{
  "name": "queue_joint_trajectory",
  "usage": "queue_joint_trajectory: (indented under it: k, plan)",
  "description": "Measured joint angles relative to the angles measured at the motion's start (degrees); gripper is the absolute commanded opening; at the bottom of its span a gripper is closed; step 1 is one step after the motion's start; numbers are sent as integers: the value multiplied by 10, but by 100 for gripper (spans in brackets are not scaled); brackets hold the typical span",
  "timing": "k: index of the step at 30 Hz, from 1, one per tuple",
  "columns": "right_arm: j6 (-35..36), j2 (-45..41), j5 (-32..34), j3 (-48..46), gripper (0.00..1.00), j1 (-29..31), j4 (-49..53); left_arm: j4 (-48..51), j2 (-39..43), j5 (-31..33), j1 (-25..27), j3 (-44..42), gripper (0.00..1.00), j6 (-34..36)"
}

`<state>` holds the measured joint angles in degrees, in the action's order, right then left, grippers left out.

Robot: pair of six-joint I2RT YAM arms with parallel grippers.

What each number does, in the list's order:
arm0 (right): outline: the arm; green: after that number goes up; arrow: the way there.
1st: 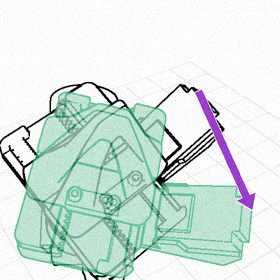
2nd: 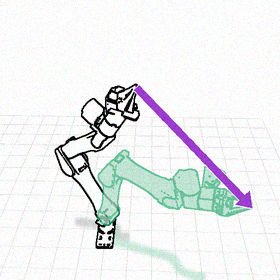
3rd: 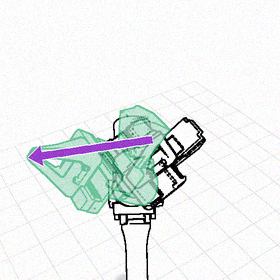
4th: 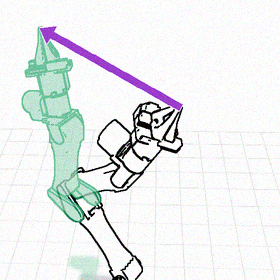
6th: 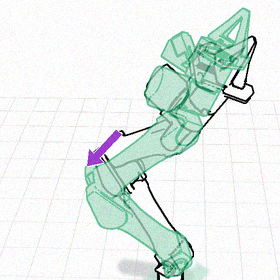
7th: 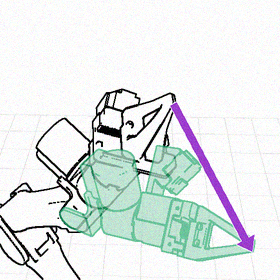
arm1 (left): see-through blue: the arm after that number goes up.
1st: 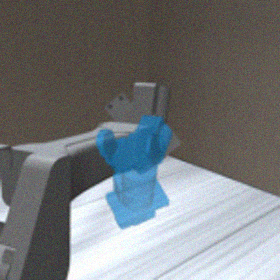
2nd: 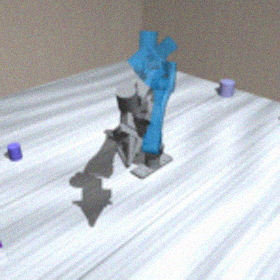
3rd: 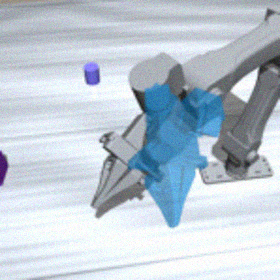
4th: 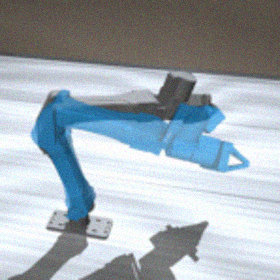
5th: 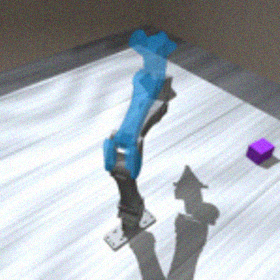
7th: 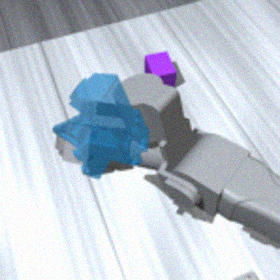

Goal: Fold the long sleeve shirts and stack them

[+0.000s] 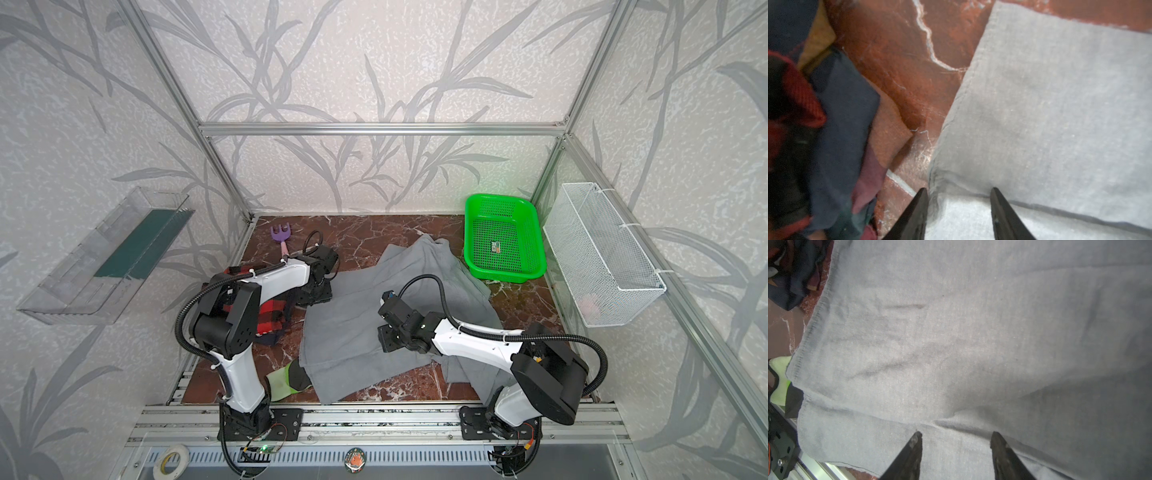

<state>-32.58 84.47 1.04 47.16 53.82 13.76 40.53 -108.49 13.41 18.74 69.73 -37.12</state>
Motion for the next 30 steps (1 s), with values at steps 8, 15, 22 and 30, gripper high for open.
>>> queue_joint_trajectory:
  k: [8, 15, 22, 30]
  plan:
    - [1, -19, -1, -15, 54, -18, -1, 0, -11, 4, 0, 7, 0, 2]
    - [3, -35, -6, -36, 54, -39, -7, 14, -11, 1, 0, 25, 0, 2]
    - [9, -60, -11, -47, 54, -60, -7, 44, -3, -5, 3, 118, 0, 20]
    - [10, -62, -18, -51, 54, -72, -7, 67, 16, -12, 20, 254, 0, 40]
